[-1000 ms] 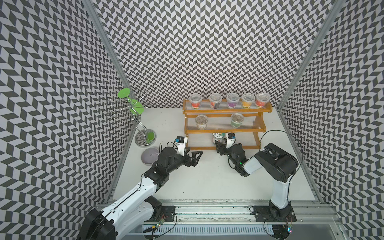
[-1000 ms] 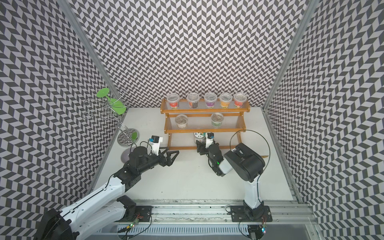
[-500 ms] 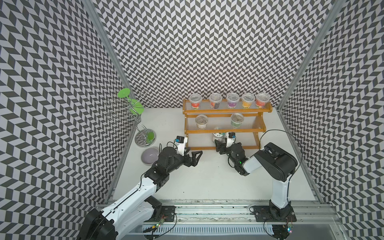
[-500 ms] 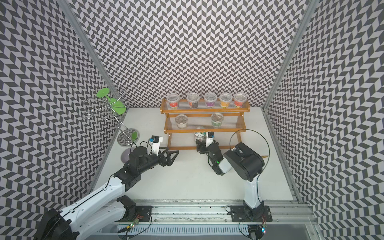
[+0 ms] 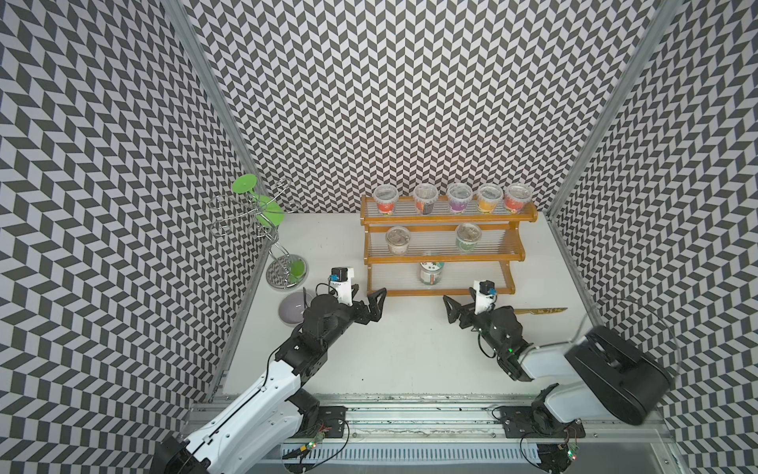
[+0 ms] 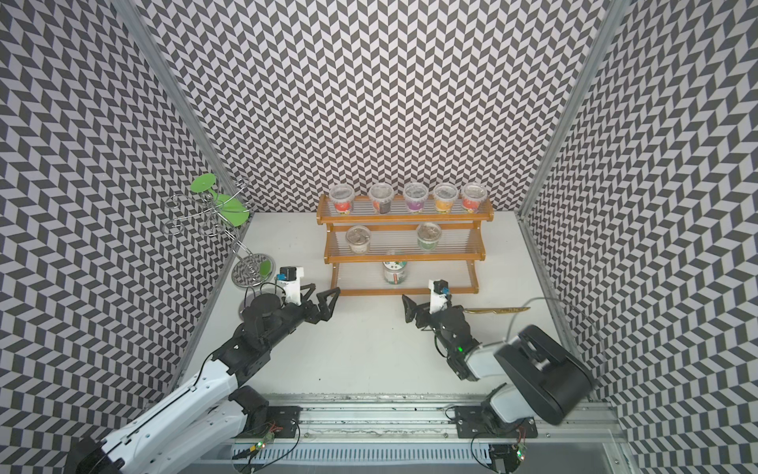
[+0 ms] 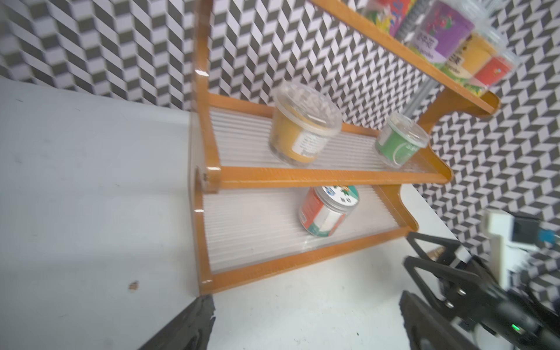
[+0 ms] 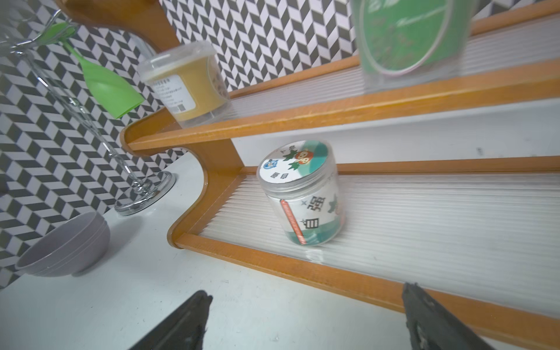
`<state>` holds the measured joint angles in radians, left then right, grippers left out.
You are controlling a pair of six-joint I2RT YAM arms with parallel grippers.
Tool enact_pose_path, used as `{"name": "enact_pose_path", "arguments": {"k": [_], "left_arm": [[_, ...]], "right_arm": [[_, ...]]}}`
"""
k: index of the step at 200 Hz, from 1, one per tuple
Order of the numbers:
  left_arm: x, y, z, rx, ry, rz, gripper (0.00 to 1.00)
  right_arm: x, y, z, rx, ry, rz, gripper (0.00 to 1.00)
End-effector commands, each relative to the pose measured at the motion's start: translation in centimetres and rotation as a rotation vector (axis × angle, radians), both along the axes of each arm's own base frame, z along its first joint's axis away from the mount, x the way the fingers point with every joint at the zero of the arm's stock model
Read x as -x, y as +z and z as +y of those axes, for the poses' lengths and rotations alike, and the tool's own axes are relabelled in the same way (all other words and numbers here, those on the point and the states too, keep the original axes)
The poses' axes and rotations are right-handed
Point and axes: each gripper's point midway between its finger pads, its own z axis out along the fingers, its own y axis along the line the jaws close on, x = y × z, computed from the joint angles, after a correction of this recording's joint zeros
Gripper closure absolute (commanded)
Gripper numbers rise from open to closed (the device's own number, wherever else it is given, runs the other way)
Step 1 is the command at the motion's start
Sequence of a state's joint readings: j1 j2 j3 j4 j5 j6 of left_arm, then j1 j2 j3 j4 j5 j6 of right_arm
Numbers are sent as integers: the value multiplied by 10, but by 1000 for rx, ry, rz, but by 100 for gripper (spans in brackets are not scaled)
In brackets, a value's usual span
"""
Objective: Place the seed container on the shelf
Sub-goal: Place the seed jar on the shelf, then reset both arms
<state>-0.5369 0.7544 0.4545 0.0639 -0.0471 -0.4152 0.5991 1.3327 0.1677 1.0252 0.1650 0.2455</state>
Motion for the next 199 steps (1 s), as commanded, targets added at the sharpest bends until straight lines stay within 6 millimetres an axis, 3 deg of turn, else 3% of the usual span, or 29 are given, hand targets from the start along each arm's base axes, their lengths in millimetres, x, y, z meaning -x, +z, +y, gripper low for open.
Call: {"name": "enact_pose_path", "arguments": {"k": [1, 18, 38, 68, 95, 119, 132, 146, 191, 199], "left_arm": [[-9, 11, 38, -36, 205, -52, 0], [-13, 22, 61, -41, 333, -96, 0], [-17, 34, 83, -80, 451, -159, 0], [-21, 46, 118, -151, 636, -246, 0], [-36, 38, 146, -271, 714, -295, 0], [-59, 8, 168, -352, 699, -226, 0], [-62, -7, 180, -378, 723, -205, 0], [-61, -20, 181, -375, 678, -239, 1], [-72, -54, 170, -373, 554, -261, 0], [-75, -53, 170, -364, 543, -282, 0]], "right_arm": [[0, 20, -31, 122, -134, -42, 1], [2, 52, -63, 68, -279, -108, 0], [12, 86, -80, 83, -320, -235, 0], [9, 110, -122, 168, -509, -289, 0], [-9, 87, -173, 188, -695, -193, 0], [-23, 54, -192, 243, -691, -124, 0], [-26, 31, -209, 263, -733, -49, 0], [-29, 16, -210, 237, -677, -17, 0], [-27, 38, -204, 181, -604, -172, 0], [-29, 39, -201, 179, -586, -182, 0]]}}
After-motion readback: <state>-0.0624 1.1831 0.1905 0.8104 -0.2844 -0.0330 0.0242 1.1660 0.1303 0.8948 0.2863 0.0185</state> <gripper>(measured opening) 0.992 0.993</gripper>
